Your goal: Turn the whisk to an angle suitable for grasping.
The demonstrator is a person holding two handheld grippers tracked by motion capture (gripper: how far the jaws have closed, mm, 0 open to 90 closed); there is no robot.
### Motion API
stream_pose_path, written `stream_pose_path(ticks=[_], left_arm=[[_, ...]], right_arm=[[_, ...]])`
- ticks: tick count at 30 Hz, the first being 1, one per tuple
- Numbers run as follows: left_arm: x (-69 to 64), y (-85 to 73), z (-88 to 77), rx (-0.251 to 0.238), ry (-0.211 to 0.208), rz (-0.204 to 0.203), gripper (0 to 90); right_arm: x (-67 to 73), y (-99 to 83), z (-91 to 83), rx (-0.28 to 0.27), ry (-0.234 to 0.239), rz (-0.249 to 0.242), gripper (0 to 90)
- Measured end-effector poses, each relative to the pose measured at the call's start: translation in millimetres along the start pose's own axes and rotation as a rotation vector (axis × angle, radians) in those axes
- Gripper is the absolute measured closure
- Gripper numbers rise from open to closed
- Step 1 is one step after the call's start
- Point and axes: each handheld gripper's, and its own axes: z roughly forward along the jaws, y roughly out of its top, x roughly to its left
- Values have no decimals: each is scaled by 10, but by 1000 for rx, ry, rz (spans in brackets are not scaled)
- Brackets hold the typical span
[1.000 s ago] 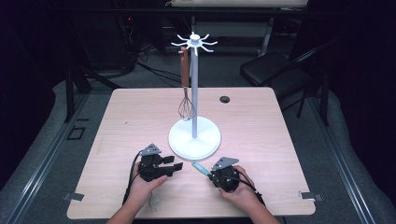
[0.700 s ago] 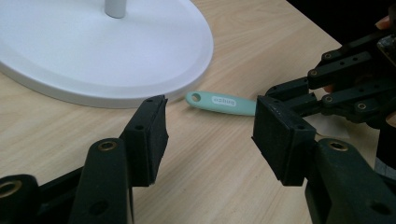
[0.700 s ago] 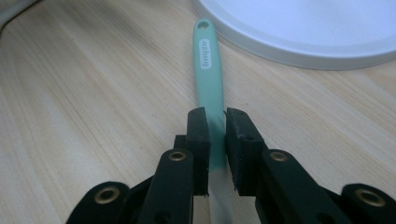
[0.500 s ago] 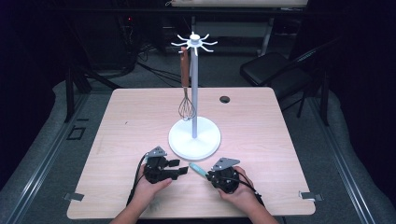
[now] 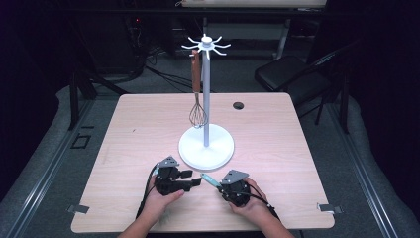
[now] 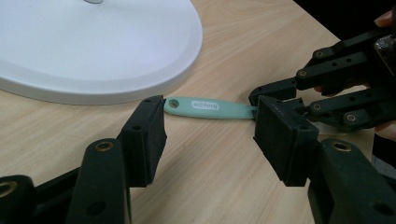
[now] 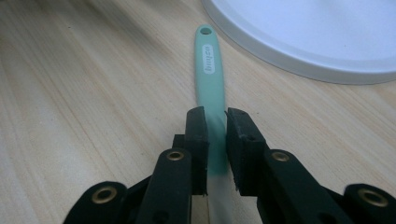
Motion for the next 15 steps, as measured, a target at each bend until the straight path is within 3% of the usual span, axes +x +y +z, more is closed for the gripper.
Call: stream_pose_path(ticks=[15], left_arm=[[15,-18,43,9,-33,-30,421]], right_arm=[[-21,15,-98,-74,40,29,796]])
